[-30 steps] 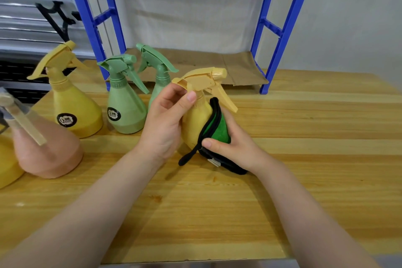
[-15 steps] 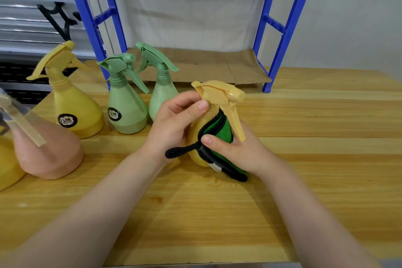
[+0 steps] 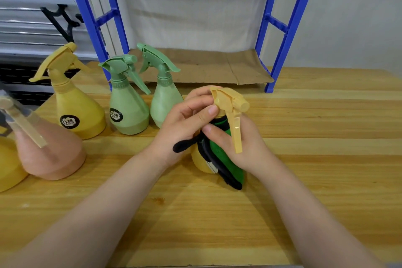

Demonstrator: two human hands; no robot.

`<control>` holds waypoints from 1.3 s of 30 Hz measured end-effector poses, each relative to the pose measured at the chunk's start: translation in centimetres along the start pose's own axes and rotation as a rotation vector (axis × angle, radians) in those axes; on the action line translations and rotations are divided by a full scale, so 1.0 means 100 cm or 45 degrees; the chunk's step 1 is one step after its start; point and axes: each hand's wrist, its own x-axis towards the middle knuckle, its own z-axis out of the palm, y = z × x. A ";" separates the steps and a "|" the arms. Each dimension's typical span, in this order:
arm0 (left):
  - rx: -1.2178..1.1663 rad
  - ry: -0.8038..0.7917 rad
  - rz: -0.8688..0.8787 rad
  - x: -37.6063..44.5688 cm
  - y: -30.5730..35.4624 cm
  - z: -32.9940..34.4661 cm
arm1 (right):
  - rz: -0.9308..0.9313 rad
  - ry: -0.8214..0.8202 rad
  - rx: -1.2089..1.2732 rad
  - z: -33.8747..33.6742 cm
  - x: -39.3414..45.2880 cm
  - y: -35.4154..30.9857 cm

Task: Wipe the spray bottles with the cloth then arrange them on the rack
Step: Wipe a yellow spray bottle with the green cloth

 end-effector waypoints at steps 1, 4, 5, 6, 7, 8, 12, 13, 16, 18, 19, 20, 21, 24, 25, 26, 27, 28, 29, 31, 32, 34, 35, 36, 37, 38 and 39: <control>0.031 0.003 0.012 -0.001 0.000 0.001 | 0.011 0.036 0.002 -0.002 0.000 0.000; 0.060 -0.006 0.013 -0.004 -0.001 0.007 | 0.063 0.154 -0.057 -0.009 0.000 -0.001; 0.051 -0.003 0.005 -0.005 -0.001 0.010 | 0.063 0.171 -0.095 -0.010 -0.001 -0.001; 0.053 0.004 0.004 -0.006 -0.001 0.013 | 0.048 0.181 -0.128 -0.010 -0.001 -0.001; 0.076 0.020 0.006 -0.006 -0.002 0.015 | 0.026 0.190 -0.144 -0.009 -0.001 -0.001; 0.095 0.036 0.002 -0.006 -0.003 0.017 | 0.004 0.197 -0.136 -0.007 -0.002 -0.001; 0.064 0.118 -0.014 -0.004 0.000 0.020 | -0.010 0.100 -0.137 -0.001 -0.003 -0.002; 0.049 0.146 -0.009 -0.004 0.002 0.019 | -0.017 0.056 -0.164 -0.001 -0.003 -0.003; -0.012 0.229 -0.039 -0.003 0.005 0.013 | -0.001 -0.009 -0.210 0.001 -0.002 0.000; -0.037 0.244 -0.063 -0.002 0.006 0.011 | 0.036 -0.013 -0.230 0.002 -0.002 0.003; -0.040 0.252 -0.069 -0.002 0.006 0.011 | 0.042 -0.016 -0.238 0.002 -0.002 0.005; -0.043 0.259 -0.072 -0.003 0.006 0.012 | 0.046 -0.021 -0.236 0.002 -0.002 0.006; -0.051 0.266 -0.073 -0.003 0.007 0.012 | 0.053 -0.027 -0.228 0.002 -0.003 0.008; -0.146 0.285 -0.094 -0.002 0.009 0.009 | 0.098 -0.065 -0.191 0.001 -0.005 0.011; -0.176 0.290 -0.095 -0.003 0.010 0.007 | 0.115 -0.080 -0.177 0.001 -0.005 0.012; -0.198 0.299 -0.095 -0.003 0.011 0.006 | 0.129 -0.093 -0.158 0.000 -0.006 0.014; -0.205 0.306 -0.085 -0.003 0.012 0.005 | 0.141 -0.104 -0.138 0.000 -0.006 0.014; -0.209 0.308 -0.069 -0.003 0.015 0.004 | 0.152 -0.114 -0.120 0.000 -0.006 0.014; -0.215 0.314 -0.043 -0.003 0.016 0.004 | 0.159 -0.122 -0.104 -0.001 -0.006 0.014; -0.265 0.341 0.009 -0.003 0.021 0.004 | 0.162 -0.136 -0.072 -0.001 -0.006 0.015; -0.294 0.357 0.025 -0.002 0.023 0.004 | 0.159 -0.146 -0.057 -0.001 -0.007 0.015; -0.310 0.377 0.055 -0.001 0.026 0.001 | 0.145 -0.159 -0.041 -0.001 -0.008 0.015; -0.319 0.396 0.069 -0.001 0.026 -0.001 | 0.135 -0.159 -0.031 0.000 -0.008 0.014; -0.341 0.426 0.076 -0.001 0.028 -0.002 | 0.127 -0.158 -0.022 0.001 -0.009 0.013; -0.354 0.461 0.085 -0.001 0.028 -0.004 | 0.122 -0.156 -0.016 0.001 -0.010 0.011; -0.359 0.485 0.094 -0.001 0.029 -0.006 | 0.116 -0.152 -0.013 0.001 -0.010 0.010; -0.353 0.493 0.107 0.000 0.028 -0.007 | 0.108 -0.144 -0.012 0.001 -0.010 0.009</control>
